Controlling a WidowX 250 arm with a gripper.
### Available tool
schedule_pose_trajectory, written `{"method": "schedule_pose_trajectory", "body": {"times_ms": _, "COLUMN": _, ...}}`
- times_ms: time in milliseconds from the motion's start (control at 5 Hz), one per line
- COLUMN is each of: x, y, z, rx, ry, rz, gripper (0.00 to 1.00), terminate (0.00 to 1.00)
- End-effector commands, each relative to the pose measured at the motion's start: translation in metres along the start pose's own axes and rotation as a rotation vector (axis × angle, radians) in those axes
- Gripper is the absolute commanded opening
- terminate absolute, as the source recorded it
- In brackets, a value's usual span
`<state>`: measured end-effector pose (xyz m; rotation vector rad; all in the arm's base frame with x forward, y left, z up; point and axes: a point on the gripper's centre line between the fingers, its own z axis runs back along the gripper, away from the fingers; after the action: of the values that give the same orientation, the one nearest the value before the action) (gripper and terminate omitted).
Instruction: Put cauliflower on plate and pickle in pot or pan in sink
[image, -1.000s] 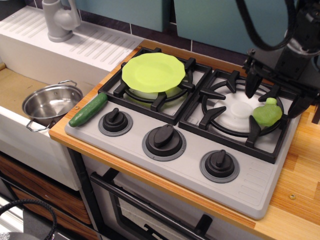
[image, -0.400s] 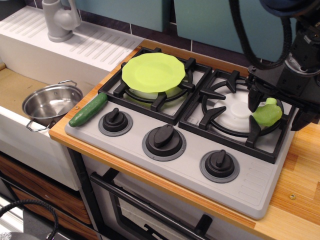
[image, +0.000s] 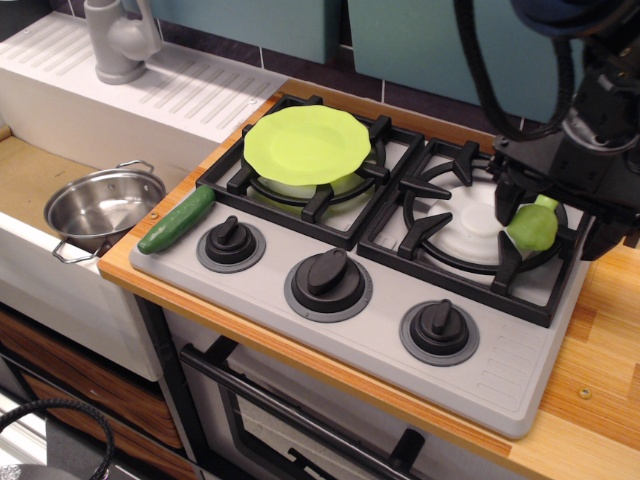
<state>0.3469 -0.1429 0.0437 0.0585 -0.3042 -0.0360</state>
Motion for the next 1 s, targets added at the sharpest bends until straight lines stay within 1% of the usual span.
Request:
{"method": "schedule_pose_trajectory", "body": {"times_ms": 0, "x": 0.017, "y": 0.000, "z": 0.009, "rx": -0.037, "ry": -0.101, "rz": -0.020, "gripper": 1.00, "terminate": 0.00}}
{"method": "schedule_pose_trajectory", "body": {"times_ms": 200, "x": 0.016, "y": -0.001, "z": 0.011, "rx": -0.034, "ry": -0.078, "rz": -0.019, "gripper": 0.00, "terminate": 0.00}}
{"method": "schedule_pose_trajectory", "body": {"times_ms": 400, "x": 0.016, "y": -0.004, "z": 0.016, "rx": -0.050, "ry": -0.068, "rz": -0.008, "gripper": 0.00, "terminate": 0.00}}
{"method": "schedule_pose_trajectory", "body": {"times_ms": 600, "x": 0.016, "y": -0.007, "z": 0.023, "rx": -0.050, "ry": -0.050, "rz": -0.001, "gripper": 0.00, "terminate": 0.00}}
{"method": "schedule_pose_trajectory", "body": {"times_ms": 800, "x": 0.014, "y": -0.007, "z": 0.037, "rx": -0.035, "ry": -0.030, "rz": -0.007, "gripper": 0.00, "terminate": 0.00}}
